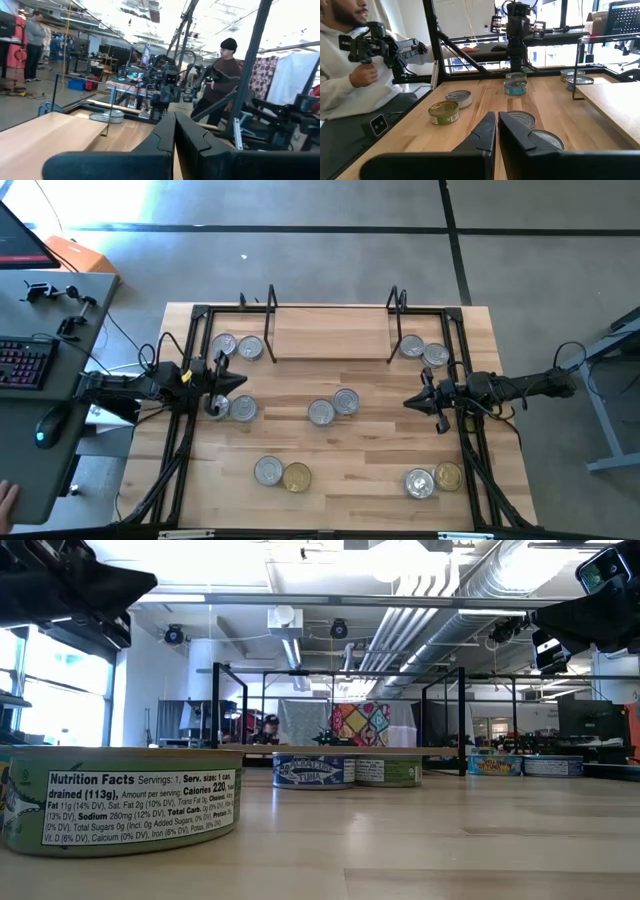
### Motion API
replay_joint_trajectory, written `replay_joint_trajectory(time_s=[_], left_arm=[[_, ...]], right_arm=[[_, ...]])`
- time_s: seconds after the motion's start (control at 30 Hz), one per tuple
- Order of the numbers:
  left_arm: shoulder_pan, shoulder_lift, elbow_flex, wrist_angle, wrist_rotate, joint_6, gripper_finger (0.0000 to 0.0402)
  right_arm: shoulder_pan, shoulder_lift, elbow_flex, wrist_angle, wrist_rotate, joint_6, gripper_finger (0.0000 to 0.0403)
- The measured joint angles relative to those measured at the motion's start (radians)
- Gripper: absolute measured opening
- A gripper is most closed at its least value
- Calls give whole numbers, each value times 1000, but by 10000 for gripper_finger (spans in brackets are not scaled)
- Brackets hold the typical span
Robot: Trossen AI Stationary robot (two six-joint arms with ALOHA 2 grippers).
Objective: Stack canned seafood by type on shelf
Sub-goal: Put the blue tuna can on the shelf
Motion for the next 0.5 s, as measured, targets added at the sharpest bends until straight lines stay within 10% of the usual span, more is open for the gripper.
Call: replay_joint_trajectory(time_s=[0.5], left_arm=[[-71, 0, 0, 30, 0, -3, 1]], right_arm=[[0, 0, 0, 0, 0, 0, 12]])
